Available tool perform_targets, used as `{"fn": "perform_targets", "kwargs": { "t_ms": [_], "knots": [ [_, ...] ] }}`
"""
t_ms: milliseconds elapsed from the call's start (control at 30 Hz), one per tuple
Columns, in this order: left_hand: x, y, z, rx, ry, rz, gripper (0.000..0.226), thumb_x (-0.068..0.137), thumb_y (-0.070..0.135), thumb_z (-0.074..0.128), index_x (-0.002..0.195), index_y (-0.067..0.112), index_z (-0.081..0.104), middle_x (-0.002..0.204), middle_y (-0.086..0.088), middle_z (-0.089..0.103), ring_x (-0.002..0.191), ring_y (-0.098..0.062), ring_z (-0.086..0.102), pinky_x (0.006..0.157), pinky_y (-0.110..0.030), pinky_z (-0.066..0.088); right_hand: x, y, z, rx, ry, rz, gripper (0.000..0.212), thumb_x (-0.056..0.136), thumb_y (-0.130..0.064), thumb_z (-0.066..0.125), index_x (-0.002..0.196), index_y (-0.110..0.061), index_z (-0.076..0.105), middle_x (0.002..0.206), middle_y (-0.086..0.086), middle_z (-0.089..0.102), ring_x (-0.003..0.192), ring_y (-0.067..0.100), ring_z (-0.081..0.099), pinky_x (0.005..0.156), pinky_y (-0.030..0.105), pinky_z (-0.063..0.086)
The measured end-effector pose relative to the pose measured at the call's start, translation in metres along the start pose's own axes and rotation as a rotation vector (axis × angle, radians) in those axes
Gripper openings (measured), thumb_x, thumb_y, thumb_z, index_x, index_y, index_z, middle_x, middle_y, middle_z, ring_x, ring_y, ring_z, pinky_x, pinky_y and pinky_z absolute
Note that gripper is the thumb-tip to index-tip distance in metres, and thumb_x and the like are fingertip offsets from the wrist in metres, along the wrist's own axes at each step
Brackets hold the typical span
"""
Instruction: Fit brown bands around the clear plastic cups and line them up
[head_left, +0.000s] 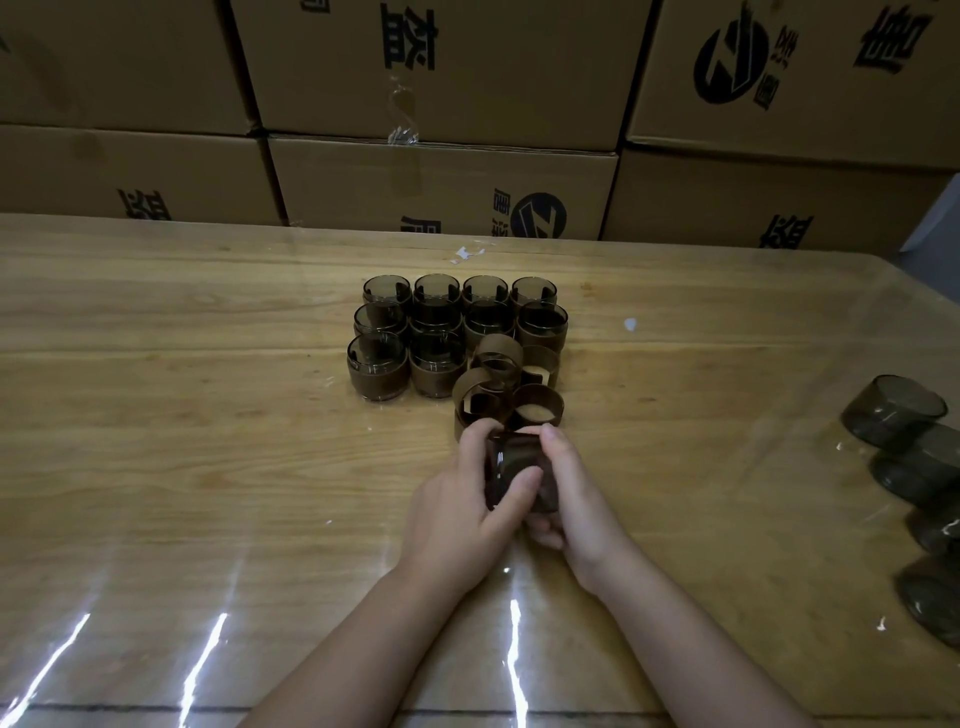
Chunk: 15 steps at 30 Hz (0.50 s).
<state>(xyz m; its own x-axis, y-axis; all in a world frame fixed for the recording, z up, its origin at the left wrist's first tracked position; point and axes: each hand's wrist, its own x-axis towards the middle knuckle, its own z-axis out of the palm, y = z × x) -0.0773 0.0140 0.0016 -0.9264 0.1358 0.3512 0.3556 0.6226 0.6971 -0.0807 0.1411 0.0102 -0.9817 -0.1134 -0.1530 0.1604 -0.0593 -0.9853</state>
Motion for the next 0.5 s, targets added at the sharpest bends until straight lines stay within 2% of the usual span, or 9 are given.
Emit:
{"fn": "perform_targets", "kwargs": {
  "t_ms": [133, 233, 333, 400, 433, 500],
  "knots": [
    [0.001, -0.0018, -0.0008, -0.078, -0.043, -0.018, 0.065, 0.077, 0.073, 0.022, 0.124, 0.031, 0.038, 0.078, 0.019, 0.059, 0.073, 0.001, 0.059, 0.058, -0.014, 0.036, -0.0018, 0.0006, 0.0013, -0.14, 0.014, -0.129, 0.032, 0.072, -0.069, 0.041, 0.09, -0.047, 0.055, 0.072, -0.022, 0.064, 0.063, -0.007, 0.058, 0.049, 0.012, 0.041],
    [0.0017, -0.004, -0.0005, -0.157, -0.057, -0.041, 0.042, 0.079, 0.073, 0.023, 0.11, 0.047, 0.034, 0.079, 0.02, 0.063, 0.08, 0.003, 0.06, 0.059, -0.014, 0.039, -0.0032, 0.0029, 0.003, -0.233, 0.053, -0.303, 0.031, 0.076, -0.063, 0.042, 0.098, -0.045, 0.053, 0.083, -0.024, 0.065, 0.077, -0.004, 0.062, 0.061, 0.013, 0.045],
    [0.0028, -0.0047, -0.0018, -0.261, -0.059, -0.056, 0.034, 0.08, 0.071, 0.024, 0.105, 0.052, 0.036, 0.093, 0.026, 0.062, 0.083, 0.003, 0.061, 0.067, -0.021, 0.045, -0.0036, 0.0057, 0.0021, -0.34, 0.087, -0.435, 0.033, 0.082, -0.056, 0.044, 0.11, -0.04, 0.05, 0.103, -0.018, 0.061, 0.095, 0.005, 0.062, 0.078, 0.024, 0.051],
    [0.0041, -0.0057, -0.0021, -0.357, -0.065, -0.068, 0.04, 0.081, 0.071, 0.025, 0.107, 0.046, 0.041, 0.098, 0.026, 0.061, 0.083, 0.0, 0.062, 0.071, -0.026, 0.047, -0.0051, 0.0053, 0.0017, -0.419, 0.087, -0.501, 0.033, 0.084, -0.055, 0.045, 0.116, -0.043, 0.047, 0.116, -0.012, 0.056, 0.102, 0.005, 0.059, 0.082, 0.021, 0.049],
    [0.005, -0.0068, -0.0023, -0.407, -0.073, -0.077, 0.043, 0.08, 0.071, 0.026, 0.108, 0.044, 0.043, 0.096, 0.023, 0.063, 0.08, 0.0, 0.063, 0.068, -0.028, 0.047, -0.0057, 0.0048, 0.0013, -0.453, 0.079, -0.541, 0.034, 0.086, -0.054, 0.045, 0.119, -0.045, 0.045, 0.121, -0.012, 0.053, 0.104, 0.002, 0.057, 0.083, 0.016, 0.046],
    [0.0067, -0.0076, -0.0031, -0.533, -0.104, -0.103, 0.041, 0.079, 0.072, 0.029, 0.105, 0.047, 0.047, 0.085, 0.017, 0.065, 0.063, 0.0, 0.06, 0.053, -0.022, 0.044, -0.0069, 0.0046, -0.0002, -0.529, 0.059, -0.647, 0.036, 0.09, -0.049, 0.046, 0.125, -0.044, 0.042, 0.126, -0.014, 0.045, 0.108, -0.005, 0.052, 0.083, 0.008, 0.043]
  ]
}}
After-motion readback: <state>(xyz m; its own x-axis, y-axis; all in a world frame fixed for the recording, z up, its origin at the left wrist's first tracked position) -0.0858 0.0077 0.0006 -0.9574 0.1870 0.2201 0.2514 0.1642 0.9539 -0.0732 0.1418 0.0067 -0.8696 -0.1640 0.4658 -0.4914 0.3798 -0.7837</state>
